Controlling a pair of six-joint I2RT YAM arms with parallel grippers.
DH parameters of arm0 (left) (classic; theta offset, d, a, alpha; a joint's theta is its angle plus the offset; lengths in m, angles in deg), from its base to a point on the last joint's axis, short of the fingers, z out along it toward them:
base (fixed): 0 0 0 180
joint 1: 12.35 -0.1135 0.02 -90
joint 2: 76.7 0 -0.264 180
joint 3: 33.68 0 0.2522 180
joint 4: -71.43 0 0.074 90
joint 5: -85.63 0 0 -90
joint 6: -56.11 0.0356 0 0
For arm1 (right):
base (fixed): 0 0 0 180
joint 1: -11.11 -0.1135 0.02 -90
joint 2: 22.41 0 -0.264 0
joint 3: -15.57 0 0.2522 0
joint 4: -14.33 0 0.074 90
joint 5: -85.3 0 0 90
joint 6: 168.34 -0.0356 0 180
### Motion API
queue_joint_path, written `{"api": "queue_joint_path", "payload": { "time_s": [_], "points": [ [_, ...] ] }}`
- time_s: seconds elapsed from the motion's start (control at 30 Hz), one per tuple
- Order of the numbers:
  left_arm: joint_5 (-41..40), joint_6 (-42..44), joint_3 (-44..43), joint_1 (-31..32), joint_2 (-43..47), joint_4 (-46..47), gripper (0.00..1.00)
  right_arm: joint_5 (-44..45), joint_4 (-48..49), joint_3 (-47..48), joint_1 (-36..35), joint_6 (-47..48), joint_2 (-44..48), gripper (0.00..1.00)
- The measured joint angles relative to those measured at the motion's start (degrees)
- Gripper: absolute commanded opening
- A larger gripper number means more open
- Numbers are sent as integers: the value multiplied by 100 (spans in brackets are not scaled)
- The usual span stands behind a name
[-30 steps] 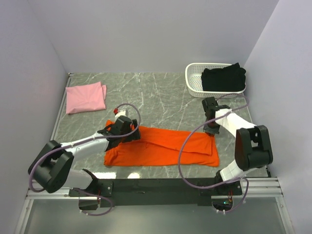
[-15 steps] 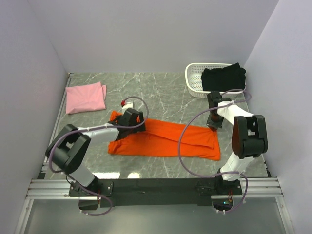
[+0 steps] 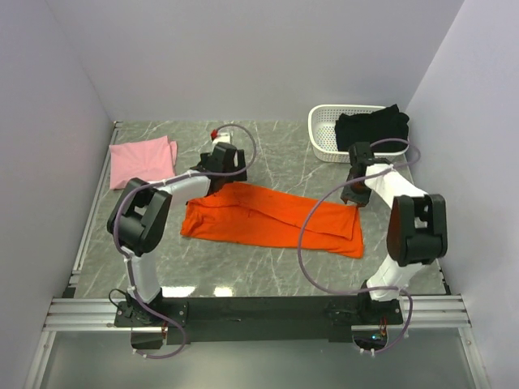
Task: Fold and stack the t-shirts
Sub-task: Fold the tshirt
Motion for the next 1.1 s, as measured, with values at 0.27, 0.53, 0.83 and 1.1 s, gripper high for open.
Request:
{"api": "queue_joint_path", "payload": {
  "time_s": [0.27,0.53,0.83,1.1],
  "points": [
    [61,221,-275,-35,533,-321,98,20,142,-787,0,-83,1851,53],
    [413,-282,944,-31,2317,-293,98,-225,212,-2046,0,-302,2343,53],
    [800,-726,2662,-33,2059,-378,98,-483,450,-2332,-42,-396,2297,53],
    [922,-754,2544,-264,1742,197,98,-487,476,-2496,-133,-520,2321,53]
  ]
}}
